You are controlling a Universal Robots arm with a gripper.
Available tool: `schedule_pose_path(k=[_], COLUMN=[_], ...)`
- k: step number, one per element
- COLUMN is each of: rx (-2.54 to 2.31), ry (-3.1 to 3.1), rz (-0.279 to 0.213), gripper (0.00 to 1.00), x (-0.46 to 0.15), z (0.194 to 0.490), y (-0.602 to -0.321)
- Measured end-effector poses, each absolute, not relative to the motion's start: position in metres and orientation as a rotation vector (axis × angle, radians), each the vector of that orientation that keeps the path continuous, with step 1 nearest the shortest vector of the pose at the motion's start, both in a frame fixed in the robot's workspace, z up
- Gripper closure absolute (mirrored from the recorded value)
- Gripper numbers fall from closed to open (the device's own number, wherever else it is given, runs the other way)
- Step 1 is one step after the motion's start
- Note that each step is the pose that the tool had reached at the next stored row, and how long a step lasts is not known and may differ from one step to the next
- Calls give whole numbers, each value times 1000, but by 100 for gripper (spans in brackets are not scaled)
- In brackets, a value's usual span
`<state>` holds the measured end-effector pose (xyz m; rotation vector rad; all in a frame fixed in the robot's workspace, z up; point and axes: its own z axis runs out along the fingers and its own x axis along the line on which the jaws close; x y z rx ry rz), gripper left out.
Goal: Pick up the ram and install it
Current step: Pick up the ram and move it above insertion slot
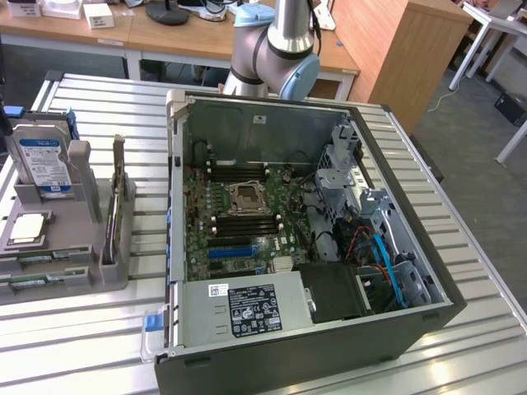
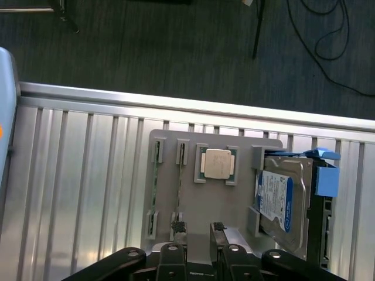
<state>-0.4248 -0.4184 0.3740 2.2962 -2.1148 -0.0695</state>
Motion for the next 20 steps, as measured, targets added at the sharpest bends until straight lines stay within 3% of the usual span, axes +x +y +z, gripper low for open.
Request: schedule_pose_path(k=[20], rx=[2297], ry=[-2115], rz=[-70], gripper=[70], x=[-425], z=[363], y=[-418])
